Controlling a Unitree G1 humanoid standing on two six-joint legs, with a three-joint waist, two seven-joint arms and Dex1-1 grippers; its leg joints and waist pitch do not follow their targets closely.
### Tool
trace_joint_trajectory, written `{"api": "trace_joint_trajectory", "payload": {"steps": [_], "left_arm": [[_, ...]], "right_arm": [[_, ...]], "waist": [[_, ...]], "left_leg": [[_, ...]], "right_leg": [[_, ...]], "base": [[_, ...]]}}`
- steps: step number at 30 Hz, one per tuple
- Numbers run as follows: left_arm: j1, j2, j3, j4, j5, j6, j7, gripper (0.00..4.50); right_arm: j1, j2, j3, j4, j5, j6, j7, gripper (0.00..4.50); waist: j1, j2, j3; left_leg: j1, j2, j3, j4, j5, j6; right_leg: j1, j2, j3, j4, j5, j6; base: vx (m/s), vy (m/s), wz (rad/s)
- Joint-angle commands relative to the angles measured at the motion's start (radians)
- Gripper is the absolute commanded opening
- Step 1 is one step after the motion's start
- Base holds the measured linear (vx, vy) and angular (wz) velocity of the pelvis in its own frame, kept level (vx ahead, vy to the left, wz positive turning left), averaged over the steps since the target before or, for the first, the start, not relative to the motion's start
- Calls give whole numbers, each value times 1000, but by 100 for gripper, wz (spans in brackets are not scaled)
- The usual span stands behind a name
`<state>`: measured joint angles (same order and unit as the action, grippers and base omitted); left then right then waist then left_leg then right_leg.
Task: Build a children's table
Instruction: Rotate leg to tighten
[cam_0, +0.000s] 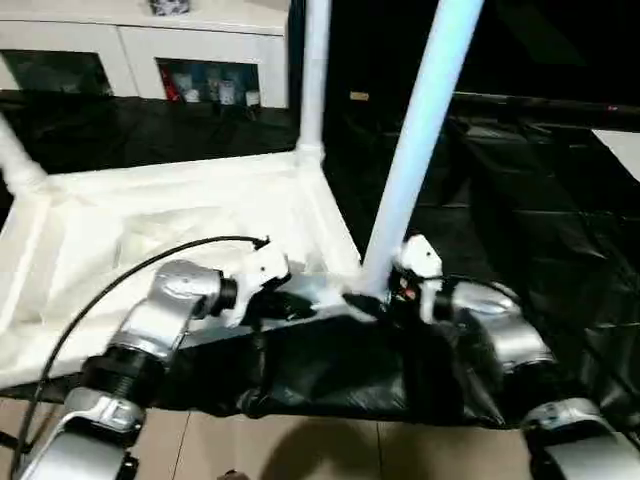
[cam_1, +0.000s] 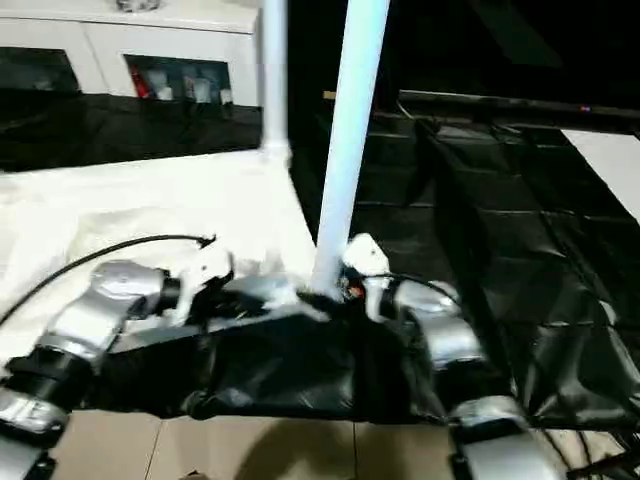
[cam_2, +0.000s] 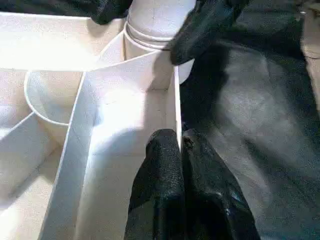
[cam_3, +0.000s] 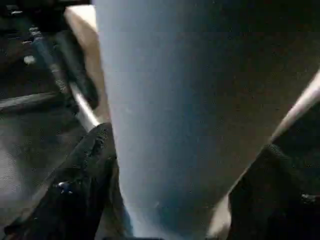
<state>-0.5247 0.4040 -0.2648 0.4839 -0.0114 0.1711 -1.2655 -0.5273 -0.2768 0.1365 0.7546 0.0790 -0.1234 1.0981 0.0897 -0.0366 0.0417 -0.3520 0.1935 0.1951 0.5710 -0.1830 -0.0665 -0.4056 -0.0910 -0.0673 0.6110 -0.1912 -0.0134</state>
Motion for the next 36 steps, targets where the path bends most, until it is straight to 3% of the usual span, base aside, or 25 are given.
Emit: {"api": "trace_joint_trajectory", "payload": {"steps": [1, 2, 6, 9, 17, 19, 22, 24, 25, 26, 28, 29, 30, 32, 34, 35, 36], "left_arm": [[-2, -1, -43, -12, -29, -14, -78, 0], [-5, 3, -45, -8, -30, -16, -89, 0], [-16, 13, -51, 8, -32, -12, -126, 0], [-29, 12, -46, 28, -26, -21, -124, 0], [-34, -9, -24, 42, -17, -16, -39, 0], [-48, -53, 2, 69, 6, 8, 99, 0], [-58, -87, 13, 81, 21, 29, 184, 0], [-62, -109, 14, 84, 27, 38, 218, 0], [-67, -128, 17, 86, 30, 49, 246, 0], [-79, -171, 21, 95, 38, 62, 311, 0], [-85, -193, 23, 100, 42, 66, 346, 0], [-94, -221, 21, 107, 46, 66, 379, 0], [-97, -229, 21, 110, 48, 66, 391, 0], [-105, -253, 19, 113, 52, 63, 414, 0], [-103, -266, 16, 105, 48, 62, 411, 0], [-103, -266, 16, 105, 48, 62, 411, 0], [-96, -267, 13, 95, 46, 60, 399, 0]], "right_arm": [[0, -17, 22, -20, 18, 20, 78, 335], [-1, -22, 27, -27, 27, 25, 109, 306], [-5, -30, 46, -38, 37, 37, 187, 291], [-6, -20, 59, -39, 32, 42, 200, 265], [8, 11, 60, -35, 27, 48, 158, 258], [9, 44, 44, 20, -28, 41, -35, 258], [4, 82, 14, 58, -50, 52, -203, 257], [3, 111, -9, 69, -45, 69, -285, 257], [2, 135, -26, 75, -40, 82, -342, 257], [0, 192, -60, 83, -20, 110, -448, 257], [-1, 221, -76, 84, -8, 123, -496, 257], [-10, 261, -84, 89, -5, 135, -561, 257], [-12, 273, -85, 90, -5, 137, -578, 257], [-20, 313, -74, 86, -16, 129, -617, 257], [-17, 336, -59, 71, -23, 101, -609, 257], [-17, 336, -59, 71, -23, 101, -609, 312], [-11, 343, -53, 58, -26, 92, -602, 326]], "waist": [[6, -1, -51], [6, -3, -50], [13, -5, -52], [15, -6, -51], [21, -9, -49], [18, -5, -46], [13, -4, -44], [7, -4, -43], [6, -5, -43], [1, 5, -44], [-2, 0, -47], [-4, 5, -48], [-4, 10, -47], [-4, 5, -50], [-2, 8, -51], [-3, 7, -51], [-3, 7, -51]], "left_leg": [[4, 45, -12, -63, -227, 53], [4, 45, -12, -63, -226, 54], [3, 45, -11, -60, -187, 63], [3, 43, -11, -60, -190, 59], [5, 44, -12, -63, -204, 43], [7, 44, -15, -68, -230, 27], [13, 40, -20, -72, -282, -7], [14, 42, -22, -76, -305, -13], [14, 41, -23, -76, -308, -13], [13, 41, -24, -78, -312, -18], [17, 40, -25, -77, -316, -26], [13, 40, -23, -76, -299, -23], [12, 40, -23, -77, -299, -22], [8, 37, -22, -75, -287, -15], [7, 36, -20, -73, -268, 0], [6, 36, -19, -73, -266, 2], [5, 36, -19, -74, -265, 5]], "right_leg": [[50, -56, 46, -70, -199, -227], [49, -55, 46, -70, -196, -228], [50, -56, 45, -63, -147, -242], [50, -57, 46, -65, -165, -238], [48, -59, 47, -69, -197, -225], [44, -61, 48, -75, -249, -211], [41, -65, 48, -89, -371, -173], [37, -63, 49, -94, -399, -156], [37, -63, 49, -95, -400, -153], [37, -61, 49, -94, -384, -153], [36, -61, 49, -94, -368, -157], [38, -61, 51, -89, -321, -168], [37, -59, 51, -89, -308, -170], [41, -59, 50, -88, -296, -163], [42, -58, 50, -86, -267, -165], [43, -58, 50, -86, -261, -166], [43, -57, 50, -86, -256, -168]], "base": [[0, 0, 0], [0, 0, 0], [0, 0, 0], [0, 0, 0], [0, 0, 0], [0, 0, 0], [0, 0, 0], [0, 0, 0], [0, 0, 0], [0, 0, 0], [0, 0, 0], [0, 0, 0], [0, 0, 0], [0, 0, 0], [0, 0, 0], [0, 0, 0], [0, 0, 0]]}}
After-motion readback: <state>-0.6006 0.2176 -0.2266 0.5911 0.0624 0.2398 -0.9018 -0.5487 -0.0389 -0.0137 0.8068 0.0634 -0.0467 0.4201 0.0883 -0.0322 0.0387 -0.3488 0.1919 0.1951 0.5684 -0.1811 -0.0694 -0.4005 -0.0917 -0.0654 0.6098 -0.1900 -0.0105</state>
